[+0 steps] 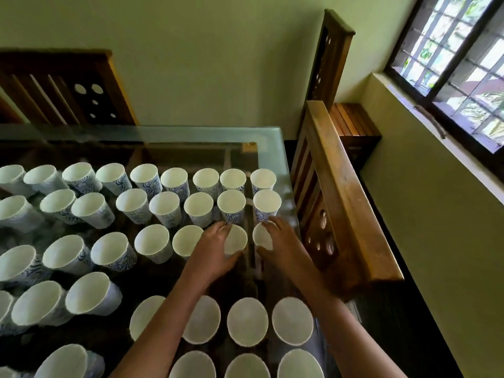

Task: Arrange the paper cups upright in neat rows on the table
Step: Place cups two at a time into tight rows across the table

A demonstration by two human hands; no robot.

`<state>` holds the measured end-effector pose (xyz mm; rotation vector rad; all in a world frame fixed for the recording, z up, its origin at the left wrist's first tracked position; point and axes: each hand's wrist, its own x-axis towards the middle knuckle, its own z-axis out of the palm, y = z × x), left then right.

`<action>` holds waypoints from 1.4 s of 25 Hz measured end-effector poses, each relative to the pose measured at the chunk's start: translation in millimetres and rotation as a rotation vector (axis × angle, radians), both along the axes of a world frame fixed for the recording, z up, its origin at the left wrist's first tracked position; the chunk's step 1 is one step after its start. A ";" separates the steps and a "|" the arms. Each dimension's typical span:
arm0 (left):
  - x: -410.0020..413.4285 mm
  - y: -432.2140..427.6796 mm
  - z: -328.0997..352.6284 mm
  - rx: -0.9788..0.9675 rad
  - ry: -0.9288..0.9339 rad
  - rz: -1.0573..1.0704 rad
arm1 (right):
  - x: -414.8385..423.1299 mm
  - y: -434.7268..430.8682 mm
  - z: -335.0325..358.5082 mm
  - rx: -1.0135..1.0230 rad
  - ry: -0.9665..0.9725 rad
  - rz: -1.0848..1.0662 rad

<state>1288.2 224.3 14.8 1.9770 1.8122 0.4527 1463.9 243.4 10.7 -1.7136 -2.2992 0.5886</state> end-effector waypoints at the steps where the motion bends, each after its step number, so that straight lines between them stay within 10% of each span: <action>1: -0.1 5.8 -2.0 0.004 0.008 -0.003 | -0.2 5.9 -1.4 0.007 -0.022 0.007; 35: 27.0 -26.5 -4.4 -0.115 -0.117 -0.188 | 30.9 -57.3 1.8 -0.074 -0.027 -0.085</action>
